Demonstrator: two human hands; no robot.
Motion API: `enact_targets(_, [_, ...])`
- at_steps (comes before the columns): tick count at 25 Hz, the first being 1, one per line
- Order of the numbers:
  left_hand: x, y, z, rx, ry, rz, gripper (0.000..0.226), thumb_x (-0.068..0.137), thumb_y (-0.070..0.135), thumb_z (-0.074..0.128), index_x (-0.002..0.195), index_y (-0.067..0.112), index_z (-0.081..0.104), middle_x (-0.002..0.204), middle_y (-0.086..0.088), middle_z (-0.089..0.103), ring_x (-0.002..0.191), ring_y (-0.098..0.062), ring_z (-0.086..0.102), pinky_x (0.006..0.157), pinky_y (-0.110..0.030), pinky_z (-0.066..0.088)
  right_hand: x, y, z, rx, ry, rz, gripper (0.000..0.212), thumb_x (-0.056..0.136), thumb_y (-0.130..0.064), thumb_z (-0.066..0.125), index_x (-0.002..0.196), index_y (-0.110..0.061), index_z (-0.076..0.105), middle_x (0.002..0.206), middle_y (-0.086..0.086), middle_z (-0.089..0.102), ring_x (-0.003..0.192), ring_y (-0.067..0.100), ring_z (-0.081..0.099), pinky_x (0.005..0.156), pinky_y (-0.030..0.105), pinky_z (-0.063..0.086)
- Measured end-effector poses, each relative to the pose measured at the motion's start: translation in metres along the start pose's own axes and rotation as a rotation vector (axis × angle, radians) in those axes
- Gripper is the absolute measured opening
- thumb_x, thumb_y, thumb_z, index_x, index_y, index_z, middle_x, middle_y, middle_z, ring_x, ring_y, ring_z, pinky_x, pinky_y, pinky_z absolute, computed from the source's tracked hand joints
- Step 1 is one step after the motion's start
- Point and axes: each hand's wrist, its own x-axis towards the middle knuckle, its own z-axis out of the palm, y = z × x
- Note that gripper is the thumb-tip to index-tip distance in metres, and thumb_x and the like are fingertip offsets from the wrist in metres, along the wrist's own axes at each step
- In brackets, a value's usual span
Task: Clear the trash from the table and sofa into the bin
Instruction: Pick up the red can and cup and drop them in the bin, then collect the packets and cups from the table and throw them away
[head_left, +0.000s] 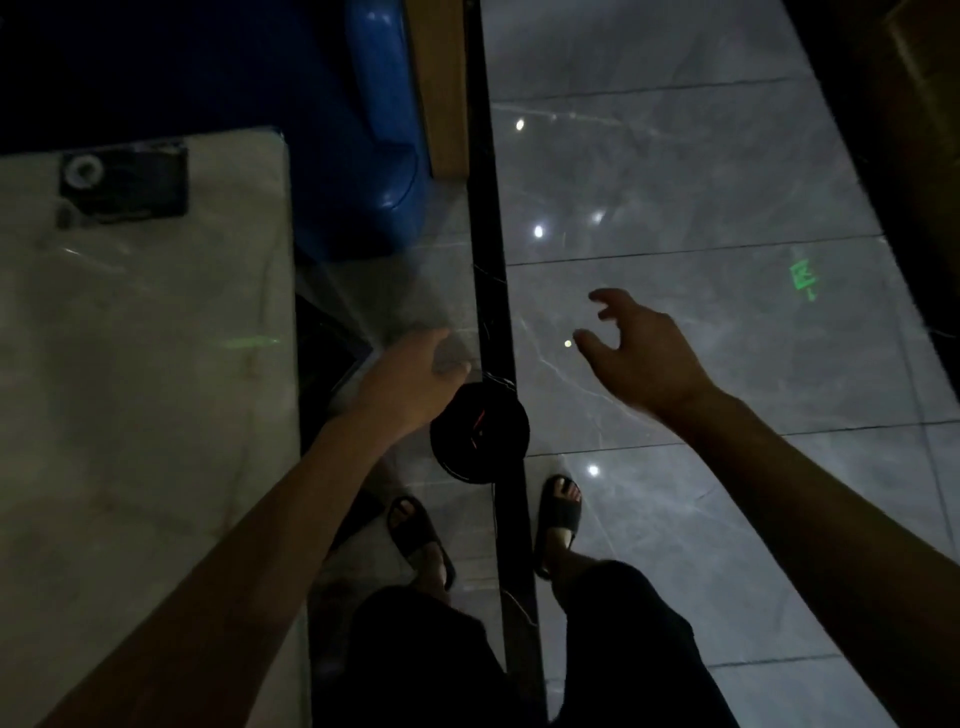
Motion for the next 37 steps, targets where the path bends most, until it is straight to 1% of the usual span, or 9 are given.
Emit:
enact_targets(6, [-0.086, -0.007, -0.007, -0.129, 0.167, 0.023, 0.054, 0.091, 0.038, 0.060, 0.140, 0.019, 0.046, 0.142, -0.004, 0.051, 0.128, -0.018, 0.050, 0.110, -0.035, 0.040, -0.078, -0.017, -0.044, 0.127, 0.181, 0.040, 0.048, 0.093, -0.045, 0.056, 0.137, -0.026, 0.046, 0.124, 0.002, 0.066, 0.109, 0.014, 0.062, 0.083, 0.026, 0.042])
enact_targets(9, [-0.121, -0.041, 0.017, -0.155, 0.172, -0.015, 0.044, 0.091, 0.029, 0.062, 0.132, 0.015, 0.053, 0.123, 0.005, 0.057, 0.106, 0.005, 0.048, 0.085, -0.006, 0.038, -0.123, 0.002, -0.026, 0.149, 0.123, 0.097, 0.048, 0.091, -0.047, 0.054, 0.135, -0.028, 0.047, 0.119, 0.001, 0.067, 0.100, 0.007, 0.059, 0.081, 0.026, 0.044])
enact_targets(12, [-0.147, -0.075, 0.034, -0.087, 0.074, -0.124, 0.041, 0.092, 0.031, 0.061, 0.128, 0.011, 0.055, 0.103, 0.015, 0.047, 0.097, -0.005, 0.050, 0.077, -0.014, 0.034, -0.173, 0.028, 0.003, 0.149, 0.033, 0.268, 0.046, 0.093, -0.041, 0.059, 0.135, -0.026, 0.049, 0.119, 0.006, 0.069, 0.098, 0.012, 0.061, 0.081, 0.026, 0.045])
enact_targets(15, [-0.153, -0.089, 0.032, -0.051, -0.037, -0.174, 0.035, 0.092, 0.031, 0.060, 0.121, 0.012, 0.059, 0.100, 0.008, 0.056, 0.103, -0.022, 0.063, 0.065, -0.014, 0.040, -0.217, 0.048, 0.028, 0.196, 0.001, 0.476, 0.046, 0.093, -0.037, 0.062, 0.135, -0.024, 0.051, 0.120, 0.010, 0.069, 0.100, 0.022, 0.066, 0.080, 0.026, 0.044])
enact_targets(18, [-0.137, -0.071, 0.031, 0.022, -0.108, -0.179, 0.036, 0.093, 0.031, 0.058, 0.124, 0.011, 0.057, 0.119, -0.008, 0.064, 0.112, -0.024, 0.060, 0.078, -0.021, 0.041, -0.241, 0.066, 0.038, 0.252, 0.014, 0.584, 0.044, 0.092, -0.039, 0.062, 0.133, -0.025, 0.054, 0.118, 0.009, 0.070, 0.103, 0.024, 0.067, 0.079, 0.026, 0.045])
enact_targets(23, [-0.086, 0.013, 0.045, 0.012, -0.157, -0.124, 0.046, 0.096, 0.032, 0.053, 0.137, 0.012, 0.047, 0.141, -0.011, 0.051, 0.128, -0.025, 0.051, 0.105, -0.027, 0.039, -0.246, 0.117, 0.008, 0.311, 0.038, 0.684, 0.038, 0.091, -0.037, 0.064, 0.127, -0.024, 0.058, 0.112, 0.009, 0.072, 0.101, 0.025, 0.068, 0.083, 0.032, 0.051])
enact_targets(26, [-0.059, 0.065, 0.073, 0.024, -0.131, -0.125, 0.048, 0.096, 0.034, 0.054, 0.138, 0.013, 0.047, 0.139, -0.011, 0.053, 0.126, -0.025, 0.052, 0.107, -0.036, 0.042, -0.229, 0.155, -0.030, 0.288, 0.037, 0.674, 0.037, 0.092, -0.035, 0.064, 0.125, -0.021, 0.060, 0.111, 0.010, 0.072, 0.099, 0.026, 0.068, 0.086, 0.036, 0.052])
enact_targets(29, [-0.050, 0.094, 0.092, 0.001, -0.142, -0.130, 0.039, 0.096, 0.031, 0.055, 0.131, 0.015, 0.052, 0.132, -0.009, 0.058, 0.115, -0.019, 0.056, 0.095, -0.026, 0.044, -0.191, 0.177, -0.071, 0.215, 0.020, 0.602, 0.038, 0.093, -0.037, 0.061, 0.126, -0.019, 0.060, 0.111, 0.009, 0.072, 0.097, 0.025, 0.068, 0.085, 0.036, 0.053])
enact_targets(37, [-0.073, 0.017, 0.062, -0.227, 0.088, -0.508, 0.043, 0.093, 0.026, 0.061, 0.132, 0.010, 0.054, 0.130, -0.013, 0.061, 0.120, -0.030, 0.057, 0.100, -0.035, 0.045, -0.009, 0.098, -0.089, 0.181, -0.221, 0.211, 0.035, 0.093, -0.040, 0.060, 0.123, -0.022, 0.062, 0.110, 0.003, 0.070, 0.097, 0.017, 0.066, 0.087, 0.027, 0.051])
